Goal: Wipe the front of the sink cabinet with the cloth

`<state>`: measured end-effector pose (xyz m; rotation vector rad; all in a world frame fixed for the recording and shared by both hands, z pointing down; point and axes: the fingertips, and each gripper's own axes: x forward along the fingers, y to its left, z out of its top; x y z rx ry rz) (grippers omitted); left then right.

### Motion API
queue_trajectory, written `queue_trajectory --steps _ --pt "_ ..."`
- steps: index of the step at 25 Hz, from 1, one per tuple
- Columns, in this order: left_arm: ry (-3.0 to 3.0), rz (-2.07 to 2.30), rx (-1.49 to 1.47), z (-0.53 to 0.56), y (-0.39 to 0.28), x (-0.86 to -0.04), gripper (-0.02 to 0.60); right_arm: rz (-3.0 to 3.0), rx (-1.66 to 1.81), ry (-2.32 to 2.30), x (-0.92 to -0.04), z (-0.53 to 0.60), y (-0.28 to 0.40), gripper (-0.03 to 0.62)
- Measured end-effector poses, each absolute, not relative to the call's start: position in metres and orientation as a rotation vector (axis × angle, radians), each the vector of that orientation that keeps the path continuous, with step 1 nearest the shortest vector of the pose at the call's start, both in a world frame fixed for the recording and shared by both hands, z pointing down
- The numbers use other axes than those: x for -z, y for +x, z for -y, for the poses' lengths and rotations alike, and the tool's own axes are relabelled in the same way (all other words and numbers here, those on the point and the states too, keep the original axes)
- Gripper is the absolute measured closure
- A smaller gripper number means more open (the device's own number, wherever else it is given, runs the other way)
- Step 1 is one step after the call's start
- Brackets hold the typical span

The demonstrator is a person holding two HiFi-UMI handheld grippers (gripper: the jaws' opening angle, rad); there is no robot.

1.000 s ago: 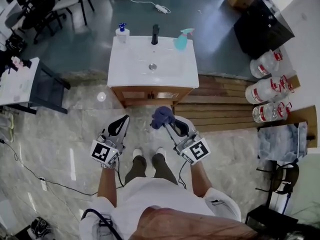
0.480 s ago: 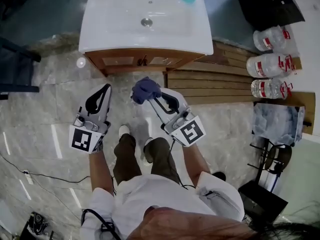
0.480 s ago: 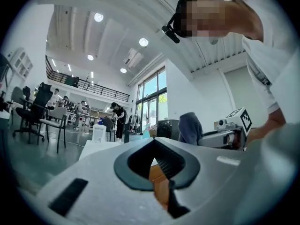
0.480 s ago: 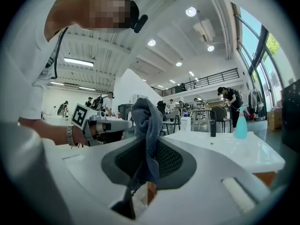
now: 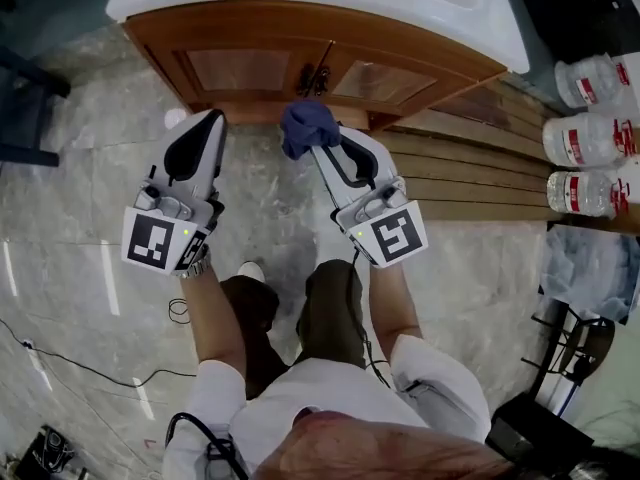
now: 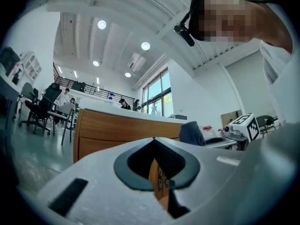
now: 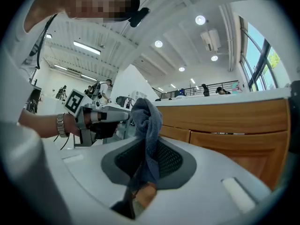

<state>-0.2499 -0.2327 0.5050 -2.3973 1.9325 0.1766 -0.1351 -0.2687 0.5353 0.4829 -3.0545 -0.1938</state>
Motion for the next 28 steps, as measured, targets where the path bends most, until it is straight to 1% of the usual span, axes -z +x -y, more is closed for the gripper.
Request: queue_trajectory --steps 3,7,13,18,21,28 --pt "-2.359 -1.938 -0.182 0.226 -0.252 -0.532 0.583 3.089 0.233 0.452 -0.562 0.26 -0.14 0.526" --pt "-2.357 -1.919 -0.1 0.212 -0.245 -0.553 0.583 3.126 0.22 0.421 -0.577 0.248 -0.139 0.525" --pt "-2.373 -1.912 -0.064 0.192 -0.239 -0.568 0.583 3.14 0.199 0.374 -0.576 0.235 -0.146 0.523" --pt "-2.366 -1.921 -0.051 0.181 -0.241 -0.568 0.583 3.175 0.117 0.353 -0.563 0.232 -0.161 0.523" --pt "-2.354 -1.94 -0.067 0.176 -0.247 -0.569 0.583 3.228 0.101 0.308 -0.539 0.231 -0.191 0.523" --pt "-2.304 -2.011 -0.081 0.157 -0.263 -0.571 0.583 3.224 0.189 0.214 -0.501 0.234 -0.29 0.523"
